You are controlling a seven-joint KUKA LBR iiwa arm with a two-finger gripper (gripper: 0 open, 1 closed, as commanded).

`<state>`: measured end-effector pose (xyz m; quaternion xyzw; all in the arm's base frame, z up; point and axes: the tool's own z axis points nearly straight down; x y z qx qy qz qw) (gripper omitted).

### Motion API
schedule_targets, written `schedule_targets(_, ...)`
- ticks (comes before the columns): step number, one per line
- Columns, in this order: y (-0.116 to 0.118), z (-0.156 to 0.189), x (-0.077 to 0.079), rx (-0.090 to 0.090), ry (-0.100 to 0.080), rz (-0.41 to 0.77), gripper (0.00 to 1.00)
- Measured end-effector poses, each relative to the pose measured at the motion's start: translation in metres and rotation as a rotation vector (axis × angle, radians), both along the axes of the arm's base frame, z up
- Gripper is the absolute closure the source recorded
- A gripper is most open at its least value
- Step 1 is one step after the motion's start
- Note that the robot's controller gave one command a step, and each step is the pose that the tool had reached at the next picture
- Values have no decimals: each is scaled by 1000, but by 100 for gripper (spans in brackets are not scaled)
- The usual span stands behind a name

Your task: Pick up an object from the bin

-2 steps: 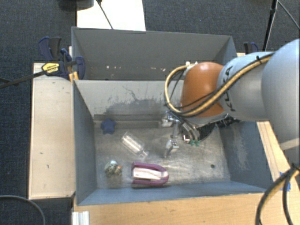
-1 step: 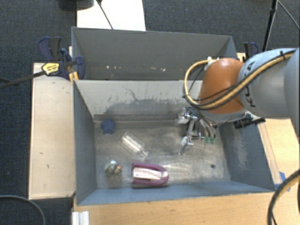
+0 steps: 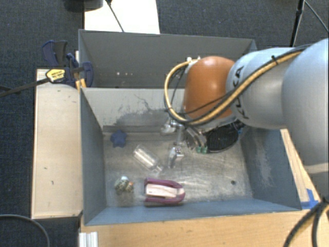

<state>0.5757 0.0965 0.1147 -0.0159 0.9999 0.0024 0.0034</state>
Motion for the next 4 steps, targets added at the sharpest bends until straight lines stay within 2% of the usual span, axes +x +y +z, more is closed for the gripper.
schedule_targets(1, 59, -10, -19, -2, 7, 10, 0)
schedule_targets(2, 57, -24, 16, -4, 1, 81, 0)
schedule_targets(3, 57, -23, 15, -3, 2, 80, 100)
schedule_targets(4, 53, 96, -11, -2, -4, 72, 100)
